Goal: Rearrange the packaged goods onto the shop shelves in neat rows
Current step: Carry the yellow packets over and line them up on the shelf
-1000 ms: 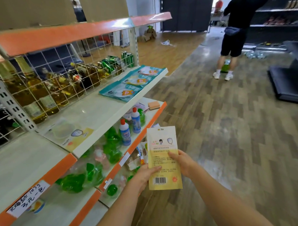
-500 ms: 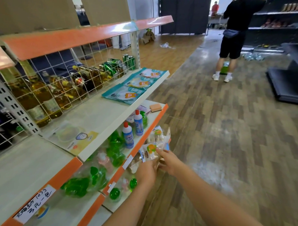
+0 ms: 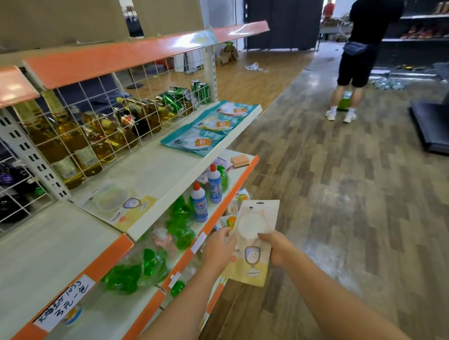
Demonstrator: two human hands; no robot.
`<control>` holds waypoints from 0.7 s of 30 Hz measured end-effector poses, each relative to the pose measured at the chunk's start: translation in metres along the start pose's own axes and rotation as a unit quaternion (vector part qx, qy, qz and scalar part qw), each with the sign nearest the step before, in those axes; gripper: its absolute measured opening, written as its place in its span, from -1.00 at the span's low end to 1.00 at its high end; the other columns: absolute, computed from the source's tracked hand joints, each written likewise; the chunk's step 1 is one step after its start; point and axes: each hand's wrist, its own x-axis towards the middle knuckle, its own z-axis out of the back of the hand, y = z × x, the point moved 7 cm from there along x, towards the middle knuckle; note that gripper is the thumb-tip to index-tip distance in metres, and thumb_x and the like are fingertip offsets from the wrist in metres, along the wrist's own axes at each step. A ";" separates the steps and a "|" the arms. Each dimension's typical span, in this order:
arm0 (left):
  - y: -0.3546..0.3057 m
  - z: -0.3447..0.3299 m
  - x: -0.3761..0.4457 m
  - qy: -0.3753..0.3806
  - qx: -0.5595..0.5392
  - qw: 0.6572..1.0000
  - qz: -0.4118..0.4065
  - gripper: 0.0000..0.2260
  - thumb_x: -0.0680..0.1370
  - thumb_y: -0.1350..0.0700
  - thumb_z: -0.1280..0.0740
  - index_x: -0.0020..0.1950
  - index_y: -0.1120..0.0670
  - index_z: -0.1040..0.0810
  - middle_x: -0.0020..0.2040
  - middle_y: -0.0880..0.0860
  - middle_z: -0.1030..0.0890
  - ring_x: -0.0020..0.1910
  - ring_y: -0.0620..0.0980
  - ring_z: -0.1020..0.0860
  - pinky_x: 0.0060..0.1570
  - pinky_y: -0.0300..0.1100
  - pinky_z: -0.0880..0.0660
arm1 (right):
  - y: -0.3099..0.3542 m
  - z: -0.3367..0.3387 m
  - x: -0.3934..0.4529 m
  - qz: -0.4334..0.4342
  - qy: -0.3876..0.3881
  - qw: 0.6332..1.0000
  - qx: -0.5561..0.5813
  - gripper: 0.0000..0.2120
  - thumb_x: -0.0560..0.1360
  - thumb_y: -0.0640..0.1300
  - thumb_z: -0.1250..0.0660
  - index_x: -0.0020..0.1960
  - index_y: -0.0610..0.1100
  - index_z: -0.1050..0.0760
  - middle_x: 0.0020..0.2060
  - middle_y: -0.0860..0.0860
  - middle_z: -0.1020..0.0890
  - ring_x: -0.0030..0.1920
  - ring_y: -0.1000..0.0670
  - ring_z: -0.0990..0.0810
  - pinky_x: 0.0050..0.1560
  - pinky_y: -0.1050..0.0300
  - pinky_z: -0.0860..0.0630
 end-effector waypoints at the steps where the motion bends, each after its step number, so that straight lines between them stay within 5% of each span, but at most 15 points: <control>1: 0.001 0.005 0.004 0.001 -0.026 0.999 0.022 -0.69 0.60 -0.01 -0.20 0.30 0.07 -0.47 0.22 0.04 -0.57 0.15 0.04 -0.54 0.13 -0.09 -0.48 | 0.002 0.000 -0.002 0.007 0.017 1.000 0.001 -0.69 0.56 -0.33 -0.17 0.30 -0.26 -0.37 0.21 -0.34 -0.51 0.03 -0.28 -0.56 0.13 -0.24 -0.46; 3: 0.002 0.009 0.010 0.013 -0.106 0.992 0.064 -0.66 0.61 -0.01 -0.21 0.34 0.09 -0.42 0.29 0.05 -0.52 0.20 0.03 -0.49 0.15 -0.08 -0.47 | 0.006 -0.002 -0.008 0.014 0.059 0.998 0.004 -0.67 0.55 -0.34 -0.20 0.30 -0.23 -0.38 0.20 -0.33 -0.53 0.02 -0.27 -0.57 0.10 -0.22 -0.49; 6: -0.006 0.004 0.011 0.054 -0.242 0.963 0.105 -0.64 0.63 0.06 -0.20 0.41 0.14 -0.36 0.27 0.03 -0.47 0.15 0.01 -0.45 -0.15 -0.23 -0.46 | 0.010 -0.006 -0.013 0.017 0.107 0.994 -0.014 -0.66 0.53 -0.35 -0.21 0.31 -0.24 -0.39 0.06 -0.27 -0.61 -0.08 -0.21 -0.64 -0.09 -0.11 -0.61; 8: -0.002 -0.002 0.015 0.078 -0.277 0.949 0.129 -0.64 0.63 0.09 -0.21 0.40 0.21 -0.37 0.24 0.11 -0.51 0.15 0.08 -0.49 -0.16 -0.20 -0.44 | 0.013 -0.005 -0.017 0.015 0.124 0.992 -0.027 -0.65 0.53 -0.36 -0.21 0.31 -0.24 -0.39 -0.04 -0.23 -0.65 -0.14 -0.18 -0.67 -0.18 -0.06 -0.63; 11: 0.001 -0.006 0.022 0.098 -0.271 0.949 0.125 -0.72 0.61 0.13 -0.25 0.24 0.28 -0.48 -0.04 0.06 -0.59 -0.11 0.02 -0.56 -0.19 -0.19 -0.50 | 0.020 -0.002 -0.018 0.017 0.126 0.991 -0.049 -0.66 0.53 -0.37 -0.22 0.29 -0.23 -0.39 -0.05 -0.23 -0.66 -0.15 -0.19 -0.68 -0.20 -0.06 -0.63; 14: -0.002 -0.002 0.032 0.110 -0.263 0.952 0.113 -0.88 0.60 0.14 -0.26 0.04 0.19 -0.50 -0.16 0.06 -0.57 -0.22 -0.01 -0.54 -0.22 -0.19 -0.53 | 0.029 0.000 -0.013 0.020 0.103 0.990 -0.097 -0.68 0.52 -0.30 -0.26 0.27 -0.24 -0.44 0.08 -0.26 -0.61 -0.04 -0.22 -0.63 -0.01 -0.13 -0.59; 18: -0.007 0.025 0.051 0.080 -0.263 0.958 0.084 -0.91 0.59 0.16 -0.28 0.03 0.16 -0.52 -0.11 0.12 -0.57 -0.26 -0.02 -0.52 -0.45 -0.31 -0.42 | 0.062 -0.006 -0.013 0.059 0.034 0.990 -0.125 -0.93 0.58 -0.18 -0.25 0.00 -0.17 -0.48 -0.23 -0.07 -0.57 -0.31 0.01 -0.56 -0.28 0.15 -0.50; 21: -0.005 0.048 0.064 0.046 -0.265 0.960 0.081 -0.86 0.59 0.17 -0.28 0.09 0.19 -0.55 -0.04 0.15 -0.59 -0.18 0.03 -0.54 -0.38 -0.25 -0.43 | 0.088 -0.010 -0.008 0.110 -0.028 0.982 -0.148 -0.84 0.57 -0.18 -0.25 0.12 -0.19 -0.48 -0.15 -0.07 -0.59 -0.25 0.02 -0.55 -0.25 0.17 -0.44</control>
